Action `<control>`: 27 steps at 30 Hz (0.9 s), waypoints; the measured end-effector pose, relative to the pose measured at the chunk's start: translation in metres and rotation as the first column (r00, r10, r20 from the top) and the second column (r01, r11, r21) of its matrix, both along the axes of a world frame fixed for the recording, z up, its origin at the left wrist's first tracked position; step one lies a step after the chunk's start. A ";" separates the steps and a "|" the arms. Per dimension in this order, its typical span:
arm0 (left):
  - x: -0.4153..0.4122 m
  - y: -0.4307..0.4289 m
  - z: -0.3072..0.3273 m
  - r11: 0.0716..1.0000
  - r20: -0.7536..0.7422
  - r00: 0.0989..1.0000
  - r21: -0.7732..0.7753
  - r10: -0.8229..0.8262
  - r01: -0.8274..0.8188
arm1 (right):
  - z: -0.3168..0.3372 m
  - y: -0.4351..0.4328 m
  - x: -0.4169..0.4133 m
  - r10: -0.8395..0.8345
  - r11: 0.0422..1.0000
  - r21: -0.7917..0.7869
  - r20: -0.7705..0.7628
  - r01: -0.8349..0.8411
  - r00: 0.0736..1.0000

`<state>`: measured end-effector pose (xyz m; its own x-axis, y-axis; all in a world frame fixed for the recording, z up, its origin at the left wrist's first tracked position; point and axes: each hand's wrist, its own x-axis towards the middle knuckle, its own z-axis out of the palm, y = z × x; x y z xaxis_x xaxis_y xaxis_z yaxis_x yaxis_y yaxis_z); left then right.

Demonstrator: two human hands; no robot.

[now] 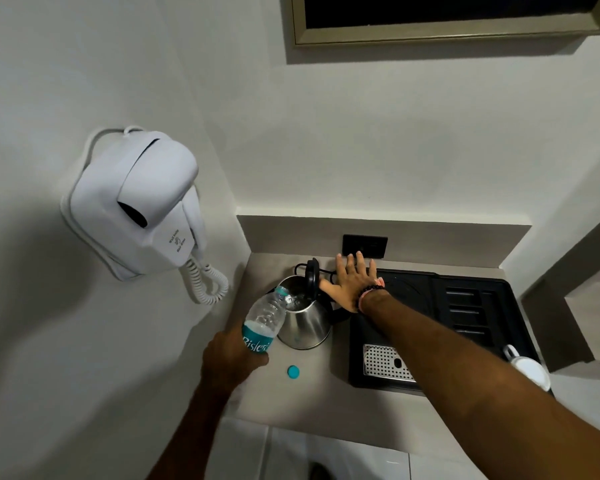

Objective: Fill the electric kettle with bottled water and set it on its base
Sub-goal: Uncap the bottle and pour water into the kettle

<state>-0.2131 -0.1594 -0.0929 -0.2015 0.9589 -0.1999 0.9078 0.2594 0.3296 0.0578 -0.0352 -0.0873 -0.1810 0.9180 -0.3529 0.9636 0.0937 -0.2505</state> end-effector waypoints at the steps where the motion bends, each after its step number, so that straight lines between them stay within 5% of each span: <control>1: 0.001 -0.002 -0.006 0.999 0.035 0.999 0.050 0.020 -0.022 | 0.000 0.000 0.000 -0.003 1.000 -0.001 0.004 0.003 1.000; 7: 0.000 -0.008 -0.034 0.919 0.356 0.916 0.268 0.185 -0.290 | -0.003 -0.001 -0.001 -0.004 1.000 -0.010 0.029 0.004 1.000; 13: 0.011 -0.004 -0.055 0.821 0.590 0.764 0.280 0.263 -0.498 | -0.004 -0.001 0.000 -0.009 1.000 -0.023 0.020 0.010 1.000; 22: 0.002 -0.017 -0.079 0.820 0.538 0.817 0.360 0.207 -0.445 | -0.011 0.001 -0.002 -0.031 0.999 -0.034 -0.008 0.031 0.999; 25: 0.003 -0.045 -0.086 0.808 0.581 0.751 0.253 0.312 -0.531 | -0.011 0.000 -0.002 -0.031 0.999 -0.045 -0.017 0.030 0.999; 27: 0.016 -0.069 -0.096 0.792 0.492 0.800 0.306 0.345 -0.529 | -0.010 -0.002 -0.002 -0.033 0.998 -0.049 -0.023 0.032 0.999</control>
